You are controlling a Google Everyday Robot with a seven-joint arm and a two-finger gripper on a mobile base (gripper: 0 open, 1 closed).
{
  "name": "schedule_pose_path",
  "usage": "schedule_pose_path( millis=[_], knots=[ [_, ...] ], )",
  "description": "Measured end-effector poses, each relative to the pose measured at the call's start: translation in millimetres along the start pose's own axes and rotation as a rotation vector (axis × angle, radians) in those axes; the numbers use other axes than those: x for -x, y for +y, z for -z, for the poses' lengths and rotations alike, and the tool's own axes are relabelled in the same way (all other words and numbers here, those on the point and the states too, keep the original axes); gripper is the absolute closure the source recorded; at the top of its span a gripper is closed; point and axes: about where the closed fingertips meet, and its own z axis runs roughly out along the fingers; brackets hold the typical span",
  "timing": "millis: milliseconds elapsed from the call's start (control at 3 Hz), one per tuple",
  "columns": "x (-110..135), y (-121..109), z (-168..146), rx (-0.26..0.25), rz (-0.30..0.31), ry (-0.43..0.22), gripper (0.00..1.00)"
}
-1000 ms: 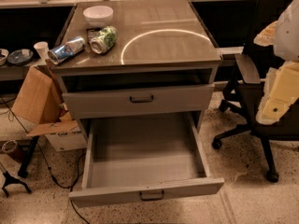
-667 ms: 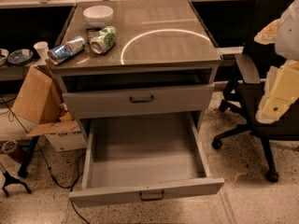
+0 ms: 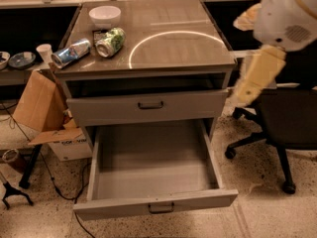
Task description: Place redbull can into middle drawer
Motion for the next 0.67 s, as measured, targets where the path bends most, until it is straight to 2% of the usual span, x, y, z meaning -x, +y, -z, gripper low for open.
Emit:
schedule_pose_path(
  millis=[333, 667],
  knots=[
    [49.1, -31.2, -30.8, -0.010, 0.039, -0.103, 0.00],
    [103.1, -57.1, -62.9, -0.009, 0.050, -0.189, 0.00]
  ],
)
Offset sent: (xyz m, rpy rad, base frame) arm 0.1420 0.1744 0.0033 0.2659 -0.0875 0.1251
